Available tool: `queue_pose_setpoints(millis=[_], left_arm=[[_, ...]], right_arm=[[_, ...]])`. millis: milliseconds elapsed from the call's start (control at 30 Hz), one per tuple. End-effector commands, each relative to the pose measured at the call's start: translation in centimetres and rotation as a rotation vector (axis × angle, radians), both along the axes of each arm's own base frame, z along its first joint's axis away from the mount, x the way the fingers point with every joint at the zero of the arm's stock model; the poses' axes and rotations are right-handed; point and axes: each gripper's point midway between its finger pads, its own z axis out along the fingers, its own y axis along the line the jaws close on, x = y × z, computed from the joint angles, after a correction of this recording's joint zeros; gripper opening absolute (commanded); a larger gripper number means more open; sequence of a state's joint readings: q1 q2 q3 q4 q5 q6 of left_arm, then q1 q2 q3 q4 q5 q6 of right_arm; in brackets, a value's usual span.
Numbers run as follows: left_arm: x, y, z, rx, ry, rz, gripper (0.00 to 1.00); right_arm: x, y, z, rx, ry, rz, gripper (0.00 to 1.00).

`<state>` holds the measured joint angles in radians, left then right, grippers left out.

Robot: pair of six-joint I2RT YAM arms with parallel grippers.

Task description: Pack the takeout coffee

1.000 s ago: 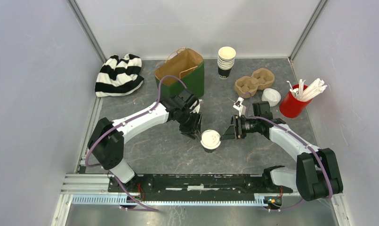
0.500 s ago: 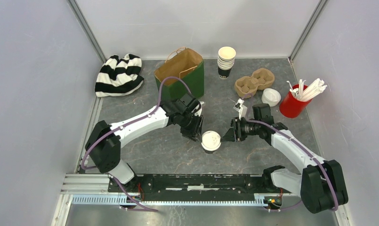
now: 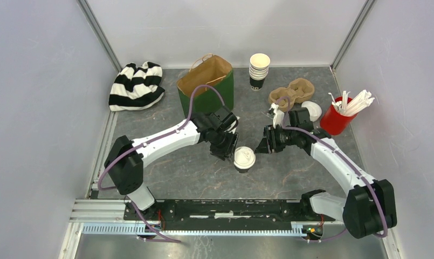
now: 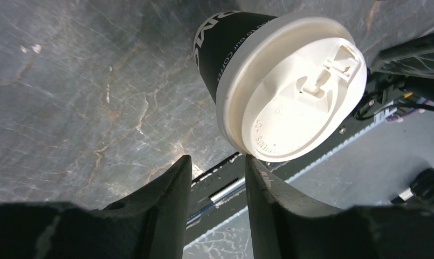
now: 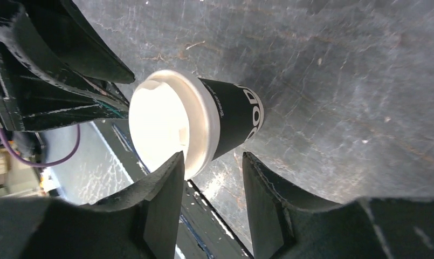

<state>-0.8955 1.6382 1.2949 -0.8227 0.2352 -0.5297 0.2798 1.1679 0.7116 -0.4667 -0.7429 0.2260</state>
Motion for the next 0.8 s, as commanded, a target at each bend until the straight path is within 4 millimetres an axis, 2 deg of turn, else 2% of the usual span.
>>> queue_pose_setpoints(millis=[0, 67, 167, 300, 367, 433, 467, 567, 600, 767], left_arm=[[2.2, -0.5, 2.0, 0.005, -0.114, -0.001, 0.5], [2.3, -0.7, 2.8, -0.014, -0.126, -0.003, 0.52], [2.2, -0.7, 3.7, -0.035, -0.14, -0.004, 0.57], [1.6, -0.3, 5.6, -0.083, -0.173, -0.042, 0.61], [1.4, 0.6, 6.7, -0.106, -0.23, -0.051, 0.63], [1.3, 1.9, 7.7, -0.142, -0.317, -0.041, 0.67], [1.0, 2.9, 7.5, -0.153, -0.35, -0.03, 0.71], [0.9, 4.2, 9.8, -0.257, -0.468, 0.025, 0.76], [0.9, 4.6, 9.8, -0.263, -0.481, 0.052, 0.77], [1.4, 6.5, 13.0, -0.373, -0.611, 0.183, 0.77]], right_arm=[[1.9, -0.8, 3.1, -0.081, -0.109, -0.001, 0.51], [2.0, -1.2, 3.4, -0.127, -0.133, 0.014, 0.55], [1.9, -1.2, 3.3, -0.206, -0.175, 0.066, 0.68], [1.8, 0.0, 4.2, -0.261, -0.243, 0.125, 0.88], [1.9, 0.8, 4.9, -0.28, -0.273, 0.144, 0.96], [2.0, 1.5, 5.1, -0.3, -0.297, 0.162, 0.98], [1.9, 1.9, 5.1, -0.312, -0.304, 0.173, 0.98], [1.8, 3.1, 4.8, -0.364, -0.346, 0.236, 0.98], [1.6, 3.4, 4.7, -0.383, -0.349, 0.251, 0.98], [0.8, 5.0, 4.3, -0.477, -0.393, 0.32, 0.98]])
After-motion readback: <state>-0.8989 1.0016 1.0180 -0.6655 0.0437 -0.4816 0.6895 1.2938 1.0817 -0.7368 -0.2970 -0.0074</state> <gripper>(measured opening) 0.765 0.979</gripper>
